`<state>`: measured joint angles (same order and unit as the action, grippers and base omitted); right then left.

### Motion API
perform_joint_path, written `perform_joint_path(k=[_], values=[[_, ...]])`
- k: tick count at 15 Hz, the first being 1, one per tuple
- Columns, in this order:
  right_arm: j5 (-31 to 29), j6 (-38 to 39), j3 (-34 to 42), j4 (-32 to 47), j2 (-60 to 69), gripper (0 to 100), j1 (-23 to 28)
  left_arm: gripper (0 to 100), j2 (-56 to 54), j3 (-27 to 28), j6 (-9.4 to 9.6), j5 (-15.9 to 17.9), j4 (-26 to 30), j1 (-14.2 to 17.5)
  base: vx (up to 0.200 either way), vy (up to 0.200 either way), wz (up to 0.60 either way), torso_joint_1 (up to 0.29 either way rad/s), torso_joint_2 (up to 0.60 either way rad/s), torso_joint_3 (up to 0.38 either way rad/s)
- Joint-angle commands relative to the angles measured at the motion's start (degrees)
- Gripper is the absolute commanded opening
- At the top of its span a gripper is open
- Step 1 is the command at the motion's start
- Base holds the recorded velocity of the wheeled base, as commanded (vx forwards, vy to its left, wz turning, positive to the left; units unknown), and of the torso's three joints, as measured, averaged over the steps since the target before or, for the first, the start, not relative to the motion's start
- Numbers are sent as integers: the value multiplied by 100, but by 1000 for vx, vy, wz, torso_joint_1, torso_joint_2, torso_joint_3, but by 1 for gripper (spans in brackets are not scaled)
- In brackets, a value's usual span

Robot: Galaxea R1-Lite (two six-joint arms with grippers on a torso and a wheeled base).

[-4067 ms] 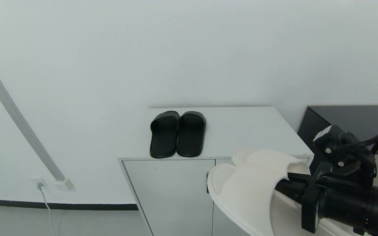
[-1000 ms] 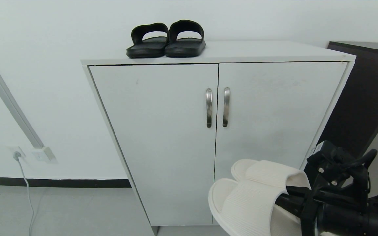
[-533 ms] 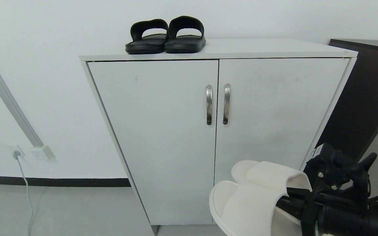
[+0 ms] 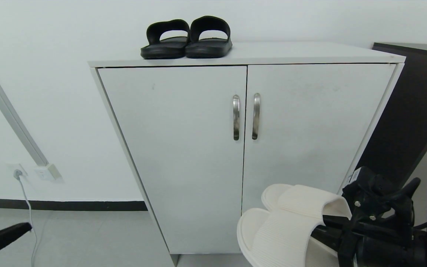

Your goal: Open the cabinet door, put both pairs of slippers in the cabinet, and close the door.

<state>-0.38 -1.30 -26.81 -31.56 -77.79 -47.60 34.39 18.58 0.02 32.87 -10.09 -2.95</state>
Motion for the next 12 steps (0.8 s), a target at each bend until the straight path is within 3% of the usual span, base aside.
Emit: perform_joint_path(k=[1,3,5,7,9,12], values=[[-6,-1,9,1,-61,0,6,100,1325,506,-73,141,-581,-1120,0,0,0,0,0,0],[-15,-1,-9,-8,-43,0,6,100,1931,753,-301,-123,-968,-1788,0,0,0,0,0,0],[3,7,0,-8,-52,0,6,100,2863,911,-793,-790,-2146,-2623,0,0,0,0,0,0],[3,-1,-9,-8,-79,0,-3,100,3645,937,-925,-1476,-3148,-3458,0,0,0,0,0,0],[-6,-1,-9,-8,-70,0,-12,100,4304,1166,-934,-1801,-3622,-3809,0,0,0,0,0,0],[-24,-1,-26,-8,-52,0,-12,100,5078,1878,-1066,-1757,-3728,-4020,0,0,0,0,0,0]])
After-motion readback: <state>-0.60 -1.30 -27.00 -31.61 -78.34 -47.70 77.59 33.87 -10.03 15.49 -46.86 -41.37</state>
